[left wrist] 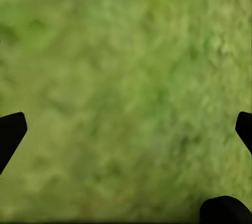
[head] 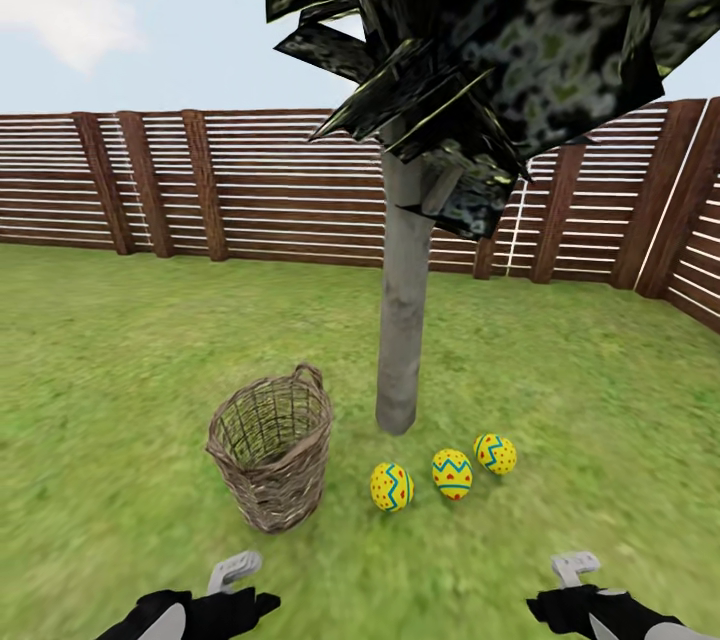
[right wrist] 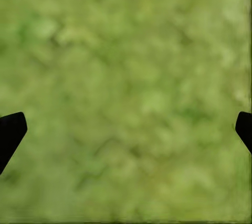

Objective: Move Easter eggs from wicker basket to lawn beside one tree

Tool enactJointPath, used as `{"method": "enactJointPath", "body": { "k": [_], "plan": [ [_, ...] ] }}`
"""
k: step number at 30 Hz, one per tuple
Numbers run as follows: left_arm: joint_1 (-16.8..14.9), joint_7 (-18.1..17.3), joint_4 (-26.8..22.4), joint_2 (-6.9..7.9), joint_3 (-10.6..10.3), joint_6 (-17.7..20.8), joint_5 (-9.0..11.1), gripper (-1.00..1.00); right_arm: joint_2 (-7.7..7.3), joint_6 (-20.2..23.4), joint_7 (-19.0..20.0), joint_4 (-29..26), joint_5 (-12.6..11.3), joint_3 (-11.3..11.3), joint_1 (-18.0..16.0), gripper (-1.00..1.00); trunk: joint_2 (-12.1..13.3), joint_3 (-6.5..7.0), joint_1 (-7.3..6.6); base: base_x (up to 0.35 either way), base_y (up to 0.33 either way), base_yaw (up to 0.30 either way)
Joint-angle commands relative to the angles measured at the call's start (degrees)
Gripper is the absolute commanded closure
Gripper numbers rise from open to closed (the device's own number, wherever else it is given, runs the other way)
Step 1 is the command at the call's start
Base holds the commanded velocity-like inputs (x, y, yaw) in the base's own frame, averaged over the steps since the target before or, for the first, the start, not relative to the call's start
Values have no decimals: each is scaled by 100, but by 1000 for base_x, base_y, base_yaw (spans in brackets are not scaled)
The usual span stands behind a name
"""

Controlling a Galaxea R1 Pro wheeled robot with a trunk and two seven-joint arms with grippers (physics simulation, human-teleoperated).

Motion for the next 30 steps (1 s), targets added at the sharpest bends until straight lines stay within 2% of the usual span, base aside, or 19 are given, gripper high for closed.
{"method": "enactJointPath", "body": {
  "k": [1,9,18,30],
  "plan": [
    [-5,-6,14,4,-17,4,16,-100,0,19,-65,34,33,-43,8,-100,39,4,-24,0,0,8],
    [-5,1,51,-65,-23,4,7,-100,3,13,-212,123,32,-45,77,-100,360,75,-200,-146,0,1],
    [-5,1,298,-76,-7,1,7,-100,3,10,-215,132,27,-45,120,-100,721,154,-397,-12,0,0],
    [-5,23,333,-76,-6,1,-2,-100,3,1,-223,133,24,-45,165,-100,1202,260,-661,0,0,0]
  ]
}}
